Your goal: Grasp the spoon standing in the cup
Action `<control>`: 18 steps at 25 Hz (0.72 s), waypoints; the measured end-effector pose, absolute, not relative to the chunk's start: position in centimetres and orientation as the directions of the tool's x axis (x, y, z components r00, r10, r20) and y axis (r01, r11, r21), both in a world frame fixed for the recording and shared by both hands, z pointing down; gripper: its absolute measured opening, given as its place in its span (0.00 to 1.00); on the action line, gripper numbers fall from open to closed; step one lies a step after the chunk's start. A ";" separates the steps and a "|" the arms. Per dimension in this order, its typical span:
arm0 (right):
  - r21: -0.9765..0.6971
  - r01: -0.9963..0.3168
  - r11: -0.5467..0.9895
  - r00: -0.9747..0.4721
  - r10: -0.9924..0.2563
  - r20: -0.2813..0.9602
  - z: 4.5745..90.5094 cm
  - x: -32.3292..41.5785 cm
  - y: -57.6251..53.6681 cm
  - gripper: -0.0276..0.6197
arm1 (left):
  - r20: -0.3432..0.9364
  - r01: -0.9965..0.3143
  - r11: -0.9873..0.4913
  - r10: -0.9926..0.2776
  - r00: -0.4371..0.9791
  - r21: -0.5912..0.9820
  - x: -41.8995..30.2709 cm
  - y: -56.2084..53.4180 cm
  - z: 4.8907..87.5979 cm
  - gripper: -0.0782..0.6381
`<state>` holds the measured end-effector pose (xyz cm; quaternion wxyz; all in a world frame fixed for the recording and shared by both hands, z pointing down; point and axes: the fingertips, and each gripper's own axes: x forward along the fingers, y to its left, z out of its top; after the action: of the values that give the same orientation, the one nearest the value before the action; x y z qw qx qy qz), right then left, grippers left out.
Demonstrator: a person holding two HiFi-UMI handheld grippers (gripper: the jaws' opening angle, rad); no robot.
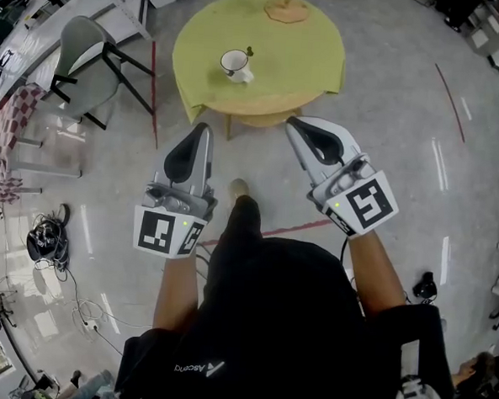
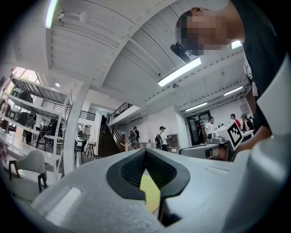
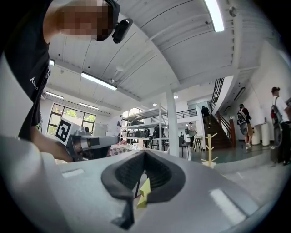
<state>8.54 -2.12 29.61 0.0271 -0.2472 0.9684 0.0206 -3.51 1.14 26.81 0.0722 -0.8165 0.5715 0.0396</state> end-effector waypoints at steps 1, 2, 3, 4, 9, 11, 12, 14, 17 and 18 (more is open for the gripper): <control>0.026 -0.487 0.873 -0.873 -0.485 -0.057 29.7 7.3 -3.6 0.05 | -0.145 -0.937 -0.342 -0.926 0.349 -0.073 -4.7 -0.4 26.9 0.12; 0.026 -0.495 0.869 -0.869 -0.493 -0.050 29.9 6.1 -5.1 0.05 | -0.143 -0.934 -0.349 -0.924 0.356 -0.073 -5.8 -2.0 27.1 0.12; 0.026 -0.502 0.864 -0.864 -0.501 -0.042 30.1 4.9 -6.5 0.05 | -0.141 -0.932 -0.356 -0.921 0.363 -0.071 -7.0 -3.5 27.1 0.12; 0.026 -0.511 0.859 -0.860 -0.510 -0.035 30.3 3.6 -8.0 0.05 | -0.140 -0.928 -0.366 -0.918 0.372 -0.069 -8.1 -5.1 27.2 0.12; 0.026 -0.568 0.823 -0.823 -0.568 0.002 31.3 -2.7 -15.2 0.05 | -0.131 -0.901 -0.428 -0.892 0.433 -0.064 -14.1 -12.5 27.8 0.12; 0.023 -0.592 0.806 -0.806 -0.592 0.017 32.0 -4.6 -17.7 0.05 | -0.127 -0.890 -0.452 -0.881 0.456 -0.058 -16.0 -15.0 28.2 0.12; 0.022 -0.604 0.797 -0.796 -0.604 0.027 32.4 -5.3 -18.7 0.05 | -0.124 -0.884 -0.465 -0.875 0.468 -0.054 -16.7 -16.0 28.4 0.12; 0.019 -0.629 0.777 -0.776 -0.629 0.049 33.4 -6.4 -20.6 0.05 | -0.116 -0.870 -0.491 -0.863 0.492 -0.046 -17.8 -17.7 29.0 0.12; 0.008 -0.661 0.750 -0.747 -0.660 0.083 35.1 -7.5 -23.1 0.05 | -0.105 -0.853 -0.521 -0.846 0.522 -0.037 -18.8 -20.1 30.0 0.12; 0.001 -0.669 0.743 -0.740 -0.666 0.096 35.7 -7.7 -23.9 0.05 | -0.102 -0.850 -0.526 -0.844 0.527 -0.033 -19.1 -20.7 30.3 0.12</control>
<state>-7.74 -23.87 35.73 -0.0451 -0.3580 0.9325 -0.0167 -19.11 -20.74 30.31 0.0393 -0.8728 0.4850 0.0365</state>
